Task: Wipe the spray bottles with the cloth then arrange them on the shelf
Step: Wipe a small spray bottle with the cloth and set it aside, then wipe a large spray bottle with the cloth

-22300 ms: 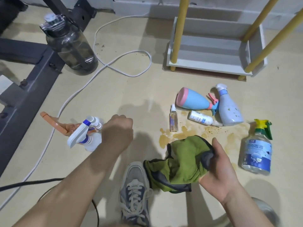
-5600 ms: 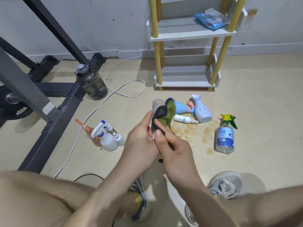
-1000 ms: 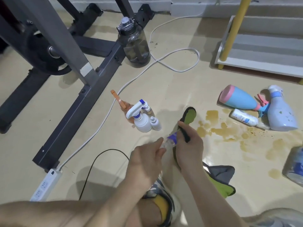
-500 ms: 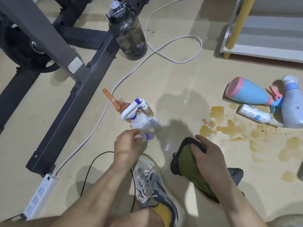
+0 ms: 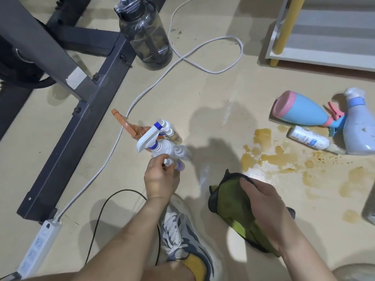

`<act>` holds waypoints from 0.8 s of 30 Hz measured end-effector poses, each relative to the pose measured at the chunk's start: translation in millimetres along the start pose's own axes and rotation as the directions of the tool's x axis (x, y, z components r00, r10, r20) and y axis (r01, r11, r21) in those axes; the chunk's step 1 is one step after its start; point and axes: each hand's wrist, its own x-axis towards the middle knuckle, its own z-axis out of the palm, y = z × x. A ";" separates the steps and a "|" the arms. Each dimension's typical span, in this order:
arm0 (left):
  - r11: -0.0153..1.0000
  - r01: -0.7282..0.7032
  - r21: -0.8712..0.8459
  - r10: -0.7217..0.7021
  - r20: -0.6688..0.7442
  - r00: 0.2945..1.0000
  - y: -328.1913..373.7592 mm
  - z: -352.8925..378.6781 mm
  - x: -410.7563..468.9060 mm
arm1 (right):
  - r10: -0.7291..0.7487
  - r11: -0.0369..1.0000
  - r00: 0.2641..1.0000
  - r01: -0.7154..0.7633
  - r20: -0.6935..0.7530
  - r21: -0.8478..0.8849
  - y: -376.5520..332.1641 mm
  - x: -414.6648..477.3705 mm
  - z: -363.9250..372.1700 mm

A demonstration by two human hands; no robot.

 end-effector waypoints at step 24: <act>0.796 0.229 -0.560 0.298 0.693 0.657 155.7 -88.2 -101.8 | -0.438 0.899 0.899 0.437 0.029 0.023 -58.4 -97.6 -56.8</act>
